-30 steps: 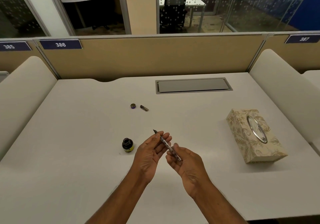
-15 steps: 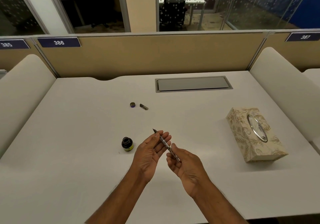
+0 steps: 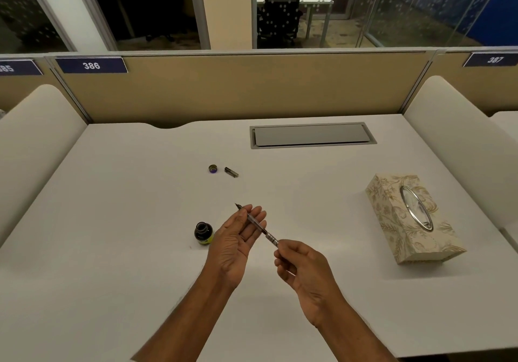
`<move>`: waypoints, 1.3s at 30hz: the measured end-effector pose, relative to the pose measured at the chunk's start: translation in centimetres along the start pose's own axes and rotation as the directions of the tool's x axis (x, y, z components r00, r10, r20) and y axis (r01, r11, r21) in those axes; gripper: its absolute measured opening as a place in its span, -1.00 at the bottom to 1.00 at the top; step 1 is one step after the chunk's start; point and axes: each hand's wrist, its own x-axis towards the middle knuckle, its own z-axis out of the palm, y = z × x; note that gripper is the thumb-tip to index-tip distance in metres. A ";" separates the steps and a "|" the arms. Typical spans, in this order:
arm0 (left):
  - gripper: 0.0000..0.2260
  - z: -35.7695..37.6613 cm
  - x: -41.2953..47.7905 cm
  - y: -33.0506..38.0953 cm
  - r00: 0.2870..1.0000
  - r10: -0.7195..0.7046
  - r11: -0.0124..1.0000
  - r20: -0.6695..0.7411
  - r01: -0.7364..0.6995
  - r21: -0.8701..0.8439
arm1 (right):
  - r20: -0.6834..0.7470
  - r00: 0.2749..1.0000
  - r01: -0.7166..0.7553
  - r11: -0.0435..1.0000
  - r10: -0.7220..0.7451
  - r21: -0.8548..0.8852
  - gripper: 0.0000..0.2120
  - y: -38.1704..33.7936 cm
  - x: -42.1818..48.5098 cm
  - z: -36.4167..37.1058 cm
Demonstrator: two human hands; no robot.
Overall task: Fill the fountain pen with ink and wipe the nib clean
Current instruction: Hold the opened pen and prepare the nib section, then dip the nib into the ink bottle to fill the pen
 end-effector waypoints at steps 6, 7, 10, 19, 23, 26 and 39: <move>-0.81 -0.6 1.1 2.2 0.995 0.086 0.994 -0.050 -0.089 -0.062 | -0.089 0.973 0.196 0.964 -0.214 -0.178 -0.90 0.7 1.7 -2.3; -0.81 -0.7 1.2 2.3 0.995 0.087 0.994 -0.057 -0.090 -0.059 | -0.115 0.955 0.237 0.936 -0.274 -0.260 -0.90 1.1 2.6 -2.3; -0.82 -1.1 1.4 2.0 0.994 0.080 0.996 -0.075 -0.083 -0.035 | -0.137 0.872 0.340 0.784 -0.469 -0.519 -0.88 2.6 5.9 -1.4; -0.81 -2.5 2.3 0.7 0.995 0.044 0.999 -0.088 -0.041 0.033 | -0.074 0.721 0.242 0.350 -0.689 -0.905 -0.85 6.4 14.7 0.8; -0.80 -2.9 2.5 0.3 0.996 0.016 0.999 -0.085 -0.013 0.041 | -0.049 0.679 0.218 0.264 -0.733 -0.940 -0.84 6.8 16.4 0.9; -0.80 -2.8 2.6 0.1 0.996 0.007 0.999 -0.085 -0.003 0.044 | -0.012 0.668 0.214 0.207 -0.744 -0.955 -0.82 7.3 17.1 0.7; -0.80 -2.8 2.4 0.0 0.996 -0.007 0.999 -0.094 0.011 0.050 | -0.007 0.691 0.241 0.240 -0.723 -0.941 -0.83 7.8 17.4 0.2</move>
